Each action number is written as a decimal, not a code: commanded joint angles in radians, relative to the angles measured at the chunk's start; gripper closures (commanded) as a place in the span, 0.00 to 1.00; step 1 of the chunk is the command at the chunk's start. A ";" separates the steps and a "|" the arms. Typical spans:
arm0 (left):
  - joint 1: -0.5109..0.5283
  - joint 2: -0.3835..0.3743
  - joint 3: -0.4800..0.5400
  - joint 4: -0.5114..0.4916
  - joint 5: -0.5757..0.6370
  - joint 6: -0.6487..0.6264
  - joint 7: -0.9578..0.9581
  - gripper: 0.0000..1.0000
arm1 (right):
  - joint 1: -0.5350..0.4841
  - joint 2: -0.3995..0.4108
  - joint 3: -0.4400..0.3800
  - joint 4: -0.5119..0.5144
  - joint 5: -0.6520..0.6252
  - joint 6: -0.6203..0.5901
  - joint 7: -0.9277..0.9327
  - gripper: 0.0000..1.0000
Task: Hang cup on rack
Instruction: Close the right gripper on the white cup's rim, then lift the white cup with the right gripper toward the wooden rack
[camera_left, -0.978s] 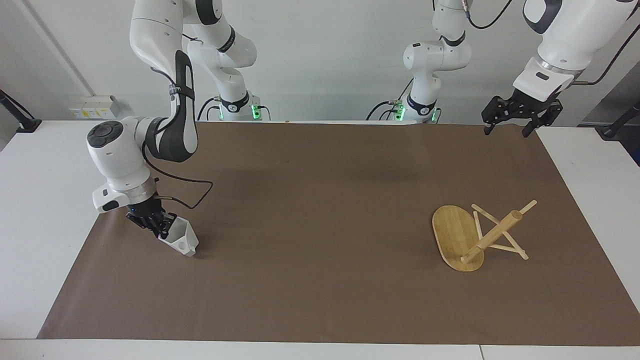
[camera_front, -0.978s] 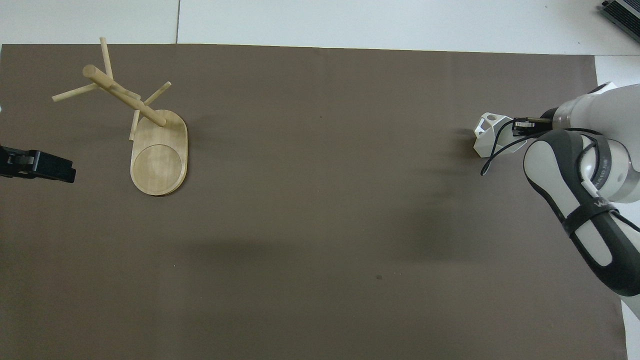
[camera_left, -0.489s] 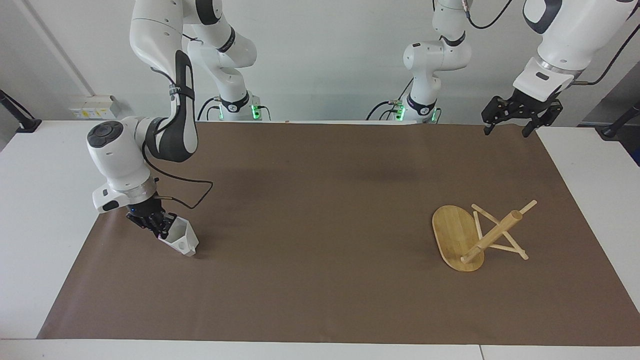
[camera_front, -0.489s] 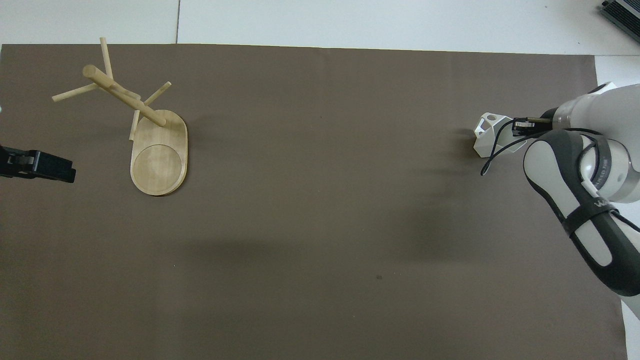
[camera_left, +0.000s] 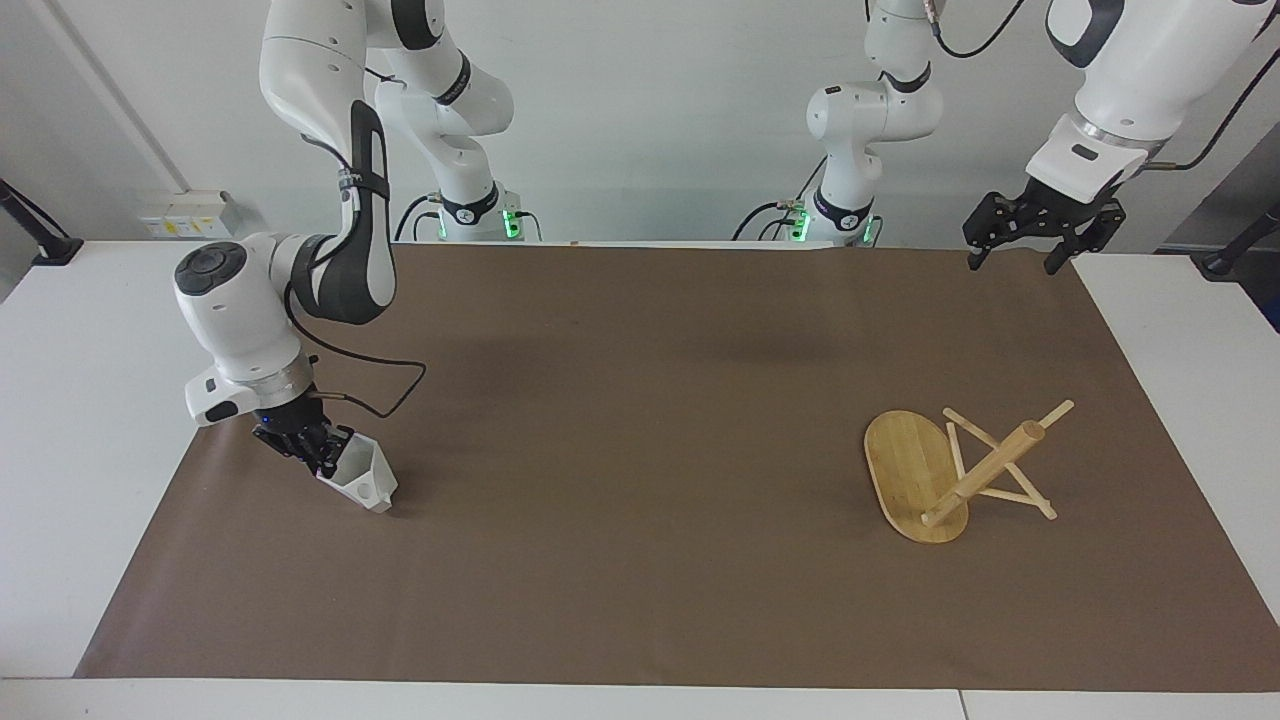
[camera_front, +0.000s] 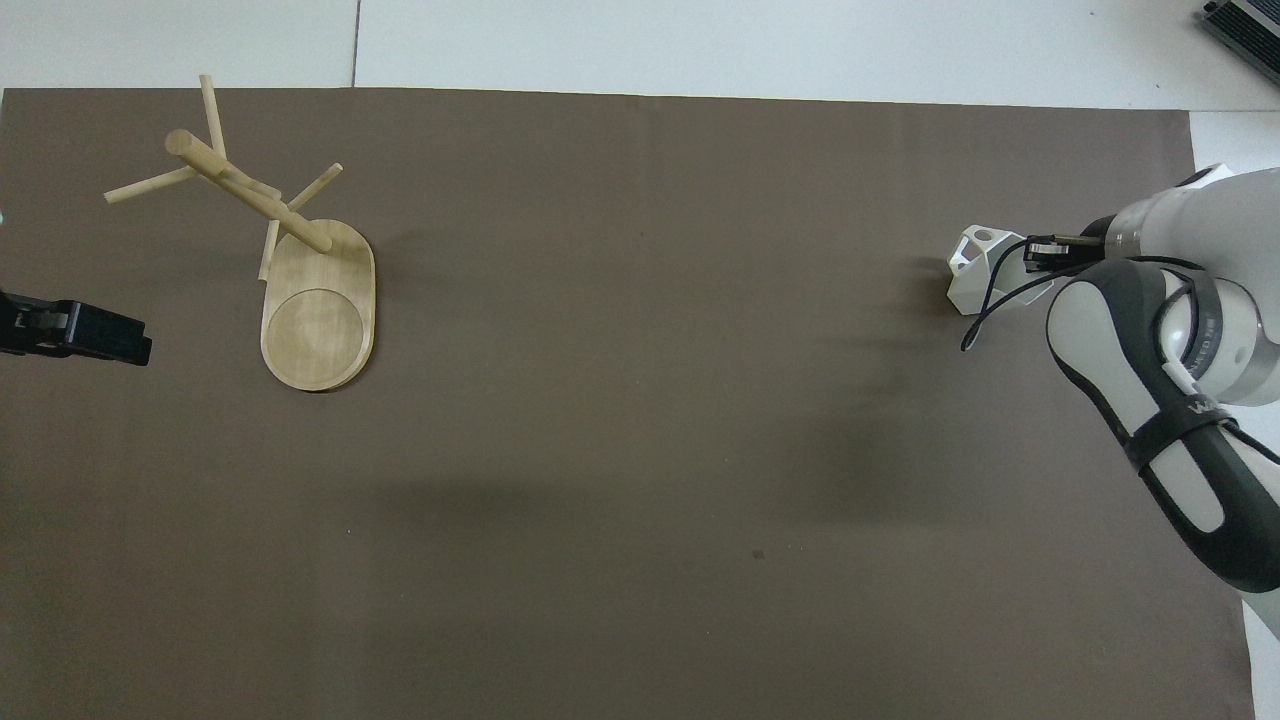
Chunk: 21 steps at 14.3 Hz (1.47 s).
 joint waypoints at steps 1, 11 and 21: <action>-0.003 -0.017 0.001 -0.015 0.021 -0.009 0.004 0.00 | -0.004 -0.002 0.009 -0.002 0.007 0.003 0.009 1.00; -0.003 -0.017 0.001 -0.015 0.021 -0.009 0.004 0.00 | -0.006 -0.009 0.059 0.031 0.008 -0.052 0.009 1.00; -0.003 -0.017 0.001 -0.015 0.021 -0.009 0.004 0.00 | -0.006 -0.012 0.426 0.199 0.352 0.043 -0.021 1.00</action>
